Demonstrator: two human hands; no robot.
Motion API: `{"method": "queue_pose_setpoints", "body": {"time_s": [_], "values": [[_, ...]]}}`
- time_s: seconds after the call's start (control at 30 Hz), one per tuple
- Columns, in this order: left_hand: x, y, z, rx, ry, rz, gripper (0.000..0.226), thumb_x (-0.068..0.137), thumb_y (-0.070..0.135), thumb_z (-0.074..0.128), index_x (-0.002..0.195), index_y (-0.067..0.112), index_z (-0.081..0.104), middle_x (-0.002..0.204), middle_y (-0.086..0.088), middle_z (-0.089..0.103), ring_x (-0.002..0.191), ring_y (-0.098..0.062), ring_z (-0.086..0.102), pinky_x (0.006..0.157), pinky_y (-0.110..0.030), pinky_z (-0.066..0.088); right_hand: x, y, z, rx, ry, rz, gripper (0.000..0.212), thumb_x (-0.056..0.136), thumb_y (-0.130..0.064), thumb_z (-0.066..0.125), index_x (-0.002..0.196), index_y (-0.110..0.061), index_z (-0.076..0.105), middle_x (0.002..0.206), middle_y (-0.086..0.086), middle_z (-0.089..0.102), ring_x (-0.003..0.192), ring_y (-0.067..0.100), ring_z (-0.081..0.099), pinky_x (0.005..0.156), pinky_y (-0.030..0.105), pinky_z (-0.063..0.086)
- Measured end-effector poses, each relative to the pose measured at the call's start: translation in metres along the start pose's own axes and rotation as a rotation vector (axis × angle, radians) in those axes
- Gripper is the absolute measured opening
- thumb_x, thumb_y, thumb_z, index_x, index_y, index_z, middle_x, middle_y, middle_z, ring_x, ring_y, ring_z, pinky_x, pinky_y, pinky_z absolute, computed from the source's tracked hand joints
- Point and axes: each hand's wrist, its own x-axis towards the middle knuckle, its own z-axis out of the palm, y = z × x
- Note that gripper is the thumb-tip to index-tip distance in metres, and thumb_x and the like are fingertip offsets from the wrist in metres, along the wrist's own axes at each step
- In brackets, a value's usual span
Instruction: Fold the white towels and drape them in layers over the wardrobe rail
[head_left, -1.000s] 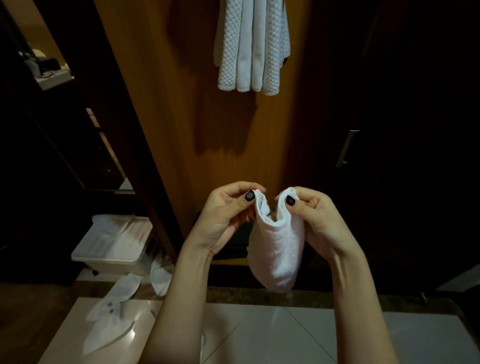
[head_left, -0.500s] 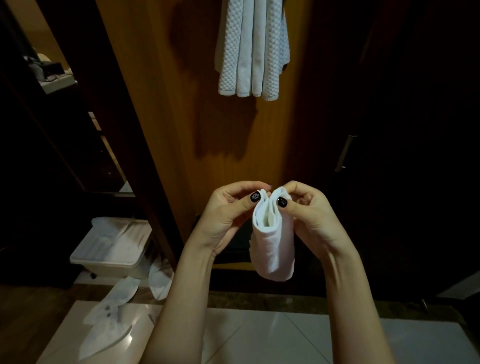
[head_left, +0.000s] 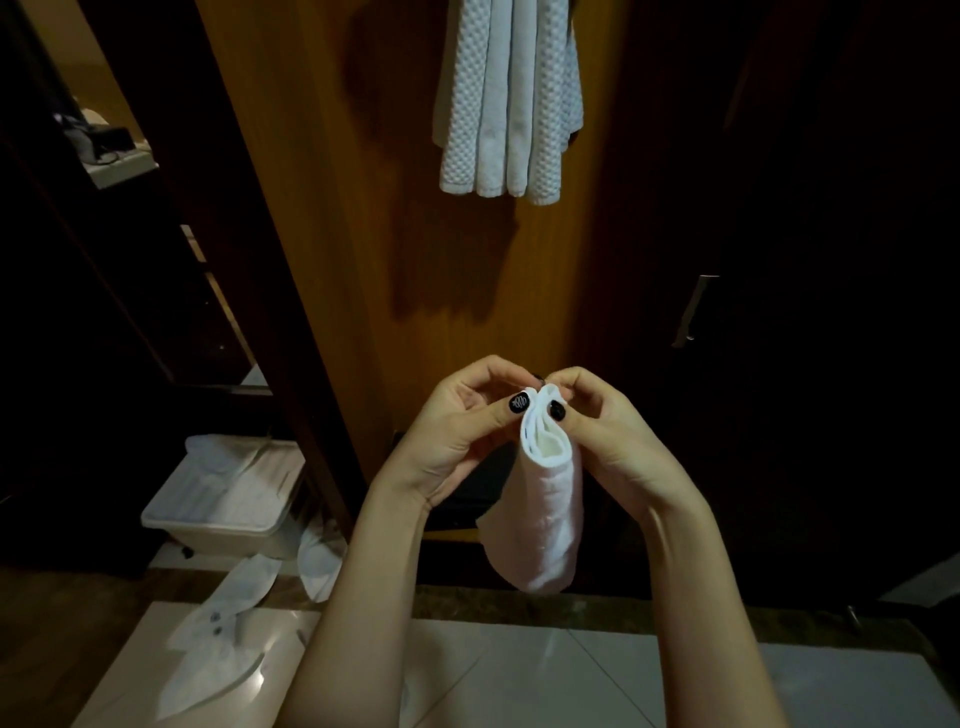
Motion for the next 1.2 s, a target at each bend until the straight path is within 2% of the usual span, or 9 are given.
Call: {"method": "queue_pose_setpoints", "body": {"time_s": [0.2, 0.3, 0.4, 0.5, 0.6, 0.7, 0.93, 1.0, 1.2], "values": [[0.0, -0.001, -0.002, 0.176, -0.027, -0.037, 0.022, 0.081, 0.015, 0.066, 0.101, 0.015, 0.076, 0.1, -0.005, 0.073, 0.096, -0.019, 0.067, 0.081, -0.026, 0.054, 0.001, 0.007, -0.004, -0.087, 0.063, 0.046, 0.033, 0.075, -0.034, 0.073, 0.105, -0.019, 0.068, 0.107, 0.001, 0.07, 0.101, 0.02, 0.068, 0.088, 0.037, 0.054], [0.005, -0.004, -0.003, 0.328, 0.102, 0.017, 0.017, 0.083, 0.02, 0.065, 0.097, 0.015, 0.073, 0.086, 0.002, 0.072, 0.076, -0.011, 0.061, 0.068, -0.02, 0.05, -0.002, 0.0, -0.009, -0.18, 0.166, -0.024, 0.04, 0.077, -0.049, 0.065, 0.111, -0.028, 0.068, 0.117, -0.002, 0.069, 0.113, 0.017, 0.064, 0.097, 0.035, 0.052], [0.014, -0.006, -0.007, 0.386, 0.29, 0.104, 0.011, 0.088, 0.014, 0.064, 0.096, 0.013, 0.071, 0.076, 0.005, 0.069, 0.065, -0.005, 0.059, 0.064, -0.018, 0.049, -0.011, -0.012, -0.014, -0.219, 0.121, -0.127, 0.057, 0.074, -0.07, 0.061, 0.115, -0.031, 0.068, 0.12, -0.005, 0.069, 0.116, 0.008, 0.062, 0.097, 0.028, 0.051], [0.018, -0.008, -0.003, 0.418, 0.357, 0.147, 0.012, 0.091, 0.008, 0.063, 0.1, 0.01, 0.07, 0.075, 0.003, 0.07, 0.066, -0.005, 0.062, 0.065, -0.016, 0.05, -0.012, -0.013, -0.009, -0.37, 0.143, -0.125, 0.053, 0.075, -0.04, 0.077, 0.124, -0.027, 0.06, 0.116, -0.012, 0.068, 0.111, -0.003, 0.061, 0.094, 0.019, 0.051], [0.02, -0.008, 0.004, 0.472, 0.357, 0.176, 0.013, 0.091, 0.008, 0.064, 0.103, 0.01, 0.069, 0.08, 0.001, 0.071, 0.068, -0.006, 0.064, 0.065, -0.017, 0.051, 0.0, -0.008, 0.0, -0.432, 0.253, -0.16, 0.025, 0.082, -0.017, 0.077, 0.105, -0.021, 0.067, 0.096, -0.008, 0.071, 0.09, 0.001, 0.066, 0.077, 0.019, 0.053], [0.023, -0.007, 0.004, 0.493, 0.413, 0.235, 0.014, 0.091, 0.007, 0.064, 0.103, 0.012, 0.066, 0.085, -0.002, 0.069, 0.066, -0.004, 0.062, 0.063, -0.016, 0.05, 0.012, -0.01, -0.002, -0.384, 0.294, -0.199, 0.011, 0.084, -0.015, 0.074, 0.093, -0.01, 0.069, 0.083, -0.003, 0.069, 0.077, 0.006, 0.065, 0.068, 0.021, 0.051], [0.018, -0.032, -0.017, 0.836, 0.494, 0.208, 0.004, 0.088, 0.019, 0.069, 0.084, 0.018, 0.068, 0.08, 0.009, 0.068, 0.075, 0.002, 0.061, 0.066, -0.011, 0.045, 0.036, -0.022, -0.011, -0.125, 0.358, -0.234, 0.014, 0.083, -0.015, 0.074, 0.094, -0.006, 0.071, 0.087, 0.008, 0.071, 0.08, 0.017, 0.067, 0.069, 0.028, 0.053], [0.015, -0.045, -0.017, 0.896, 0.464, 0.186, 0.007, 0.087, 0.021, 0.071, 0.083, 0.017, 0.068, 0.078, 0.004, 0.068, 0.074, -0.006, 0.062, 0.062, -0.017, 0.045, 0.041, -0.026, -0.014, -0.052, 0.376, -0.246, 0.017, 0.081, -0.016, 0.075, 0.094, -0.006, 0.071, 0.087, 0.01, 0.071, 0.08, 0.02, 0.066, 0.07, 0.03, 0.053], [0.006, -0.054, -0.008, 0.858, 0.607, 0.274, 0.032, 0.086, 0.021, 0.072, 0.109, 0.029, 0.051, 0.1, 0.01, 0.062, 0.09, -0.005, 0.063, 0.076, -0.016, 0.052, 0.051, -0.037, -0.011, 0.048, 0.411, -0.294, 0.008, 0.083, -0.013, 0.073, 0.09, -0.01, 0.071, 0.083, 0.005, 0.072, 0.078, 0.018, 0.068, 0.069, 0.029, 0.055]]}}
